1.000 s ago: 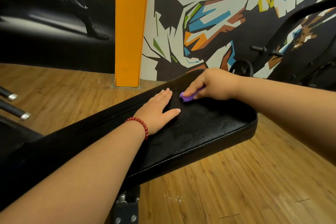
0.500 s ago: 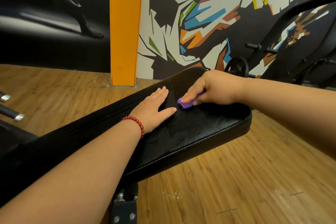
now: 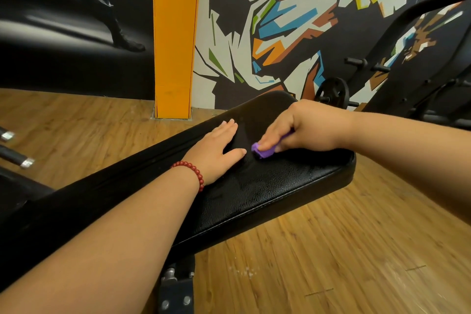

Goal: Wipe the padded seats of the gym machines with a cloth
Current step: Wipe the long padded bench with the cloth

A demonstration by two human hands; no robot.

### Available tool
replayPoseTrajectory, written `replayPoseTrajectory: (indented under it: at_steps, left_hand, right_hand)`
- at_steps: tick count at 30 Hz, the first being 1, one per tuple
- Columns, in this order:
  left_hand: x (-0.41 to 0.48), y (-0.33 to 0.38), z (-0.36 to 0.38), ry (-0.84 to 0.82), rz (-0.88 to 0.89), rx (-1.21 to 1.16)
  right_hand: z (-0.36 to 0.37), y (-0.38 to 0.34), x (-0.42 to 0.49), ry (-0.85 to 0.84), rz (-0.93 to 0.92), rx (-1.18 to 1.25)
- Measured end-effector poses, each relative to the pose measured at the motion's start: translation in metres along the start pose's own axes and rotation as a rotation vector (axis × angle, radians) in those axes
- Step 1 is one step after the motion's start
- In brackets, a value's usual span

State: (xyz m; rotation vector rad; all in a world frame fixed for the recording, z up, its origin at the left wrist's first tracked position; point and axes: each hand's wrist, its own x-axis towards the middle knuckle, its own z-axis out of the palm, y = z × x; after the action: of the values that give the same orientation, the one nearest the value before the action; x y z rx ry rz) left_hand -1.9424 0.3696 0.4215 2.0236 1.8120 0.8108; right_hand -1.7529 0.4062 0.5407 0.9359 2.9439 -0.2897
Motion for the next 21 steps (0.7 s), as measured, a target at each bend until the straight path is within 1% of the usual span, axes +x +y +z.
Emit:
replayPoseTrajectory:
  at_steps: [2, 3, 5, 8, 10, 15, 18, 21]
  left_hand:
    - [0.001, -0.001, 0.001, 0.0, 0.0, -0.003]
    - [0.001, -0.001, 0.001, 0.002, -0.001, -0.003]
    - [0.001, -0.001, 0.002, 0.013, 0.003, 0.002]
    - [-0.002, -0.001, 0.002, 0.041, 0.03, 0.021]
    - [-0.005, -0.001, 0.001, 0.055, 0.046, 0.035]
    - [-0.011, 0.003, -0.002, 0.149, 0.094, 0.125]
    - [-0.015, 0.009, -0.007, 0.091, 0.097, 0.204]
    - [-0.028, 0.011, -0.007, 0.028, 0.071, 0.185]
  right_hand:
    - [-0.002, -0.003, -0.009, -0.062, -0.026, 0.023]
    - [-0.002, -0.003, -0.01, -0.064, -0.03, 0.027]
    - [-0.002, -0.002, -0.006, -0.021, -0.018, 0.003]
    - [0.003, 0.0, 0.007, 0.091, 0.005, -0.067]
    - [0.007, -0.002, 0.007, 0.13, 0.017, -0.057]
    - [0.008, -0.012, -0.022, 0.001, -0.003, -0.003]
    - [0.008, -0.018, -0.032, -0.015, -0.016, 0.005]
    - [0.005, -0.017, -0.024, 0.03, 0.007, -0.018]
